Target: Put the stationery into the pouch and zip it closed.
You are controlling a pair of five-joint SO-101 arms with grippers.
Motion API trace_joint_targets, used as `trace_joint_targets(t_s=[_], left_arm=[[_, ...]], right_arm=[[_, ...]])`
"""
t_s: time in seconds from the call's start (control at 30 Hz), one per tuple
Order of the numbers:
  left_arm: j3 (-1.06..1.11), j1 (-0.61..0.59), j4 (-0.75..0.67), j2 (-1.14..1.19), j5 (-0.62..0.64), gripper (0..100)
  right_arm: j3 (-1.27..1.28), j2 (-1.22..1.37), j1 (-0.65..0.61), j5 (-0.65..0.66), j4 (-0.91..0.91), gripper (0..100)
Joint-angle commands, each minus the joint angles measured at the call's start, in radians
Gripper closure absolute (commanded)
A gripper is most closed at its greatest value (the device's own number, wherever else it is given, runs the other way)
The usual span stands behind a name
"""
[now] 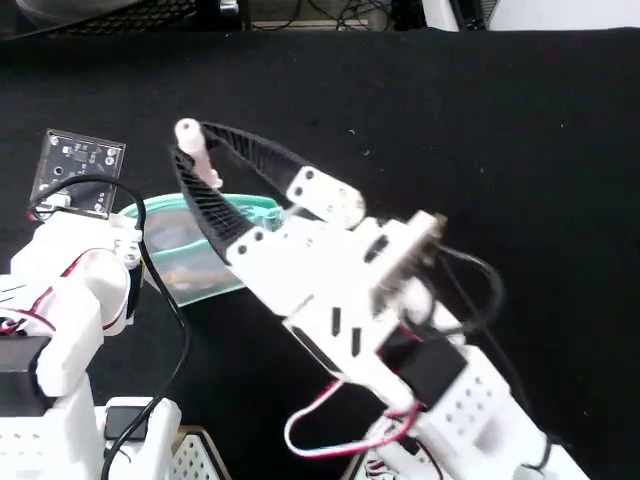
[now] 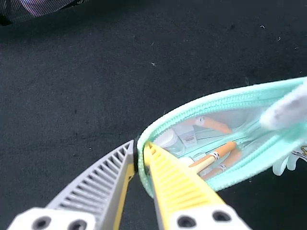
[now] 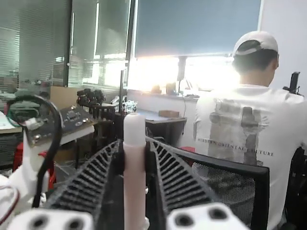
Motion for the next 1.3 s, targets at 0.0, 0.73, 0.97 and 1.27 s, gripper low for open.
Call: trace_joint_targets(t_s=[0.0,0.73,0.97,1.27], left_arm=[[0.142,-0.007,0.018,0.023,-0.006,97],[0.142,-0.007,0.018,0.023,-0.008,97],[0.143,-0.007,0.018,0.023,-0.008,97],[0.145,-0.007,0.017,0.023,-0.008,97]], right_arm=[[0.008,0.008,-0.005,-0.005,-0.023,98.6],[0.496,-0.390,-0.137,0.133,0.379,90.1],[0.384,-0.390,-0.152,0.164,0.488,85.5],[0.231,-0.390,-0.097,0.164,0.489,85.5]])
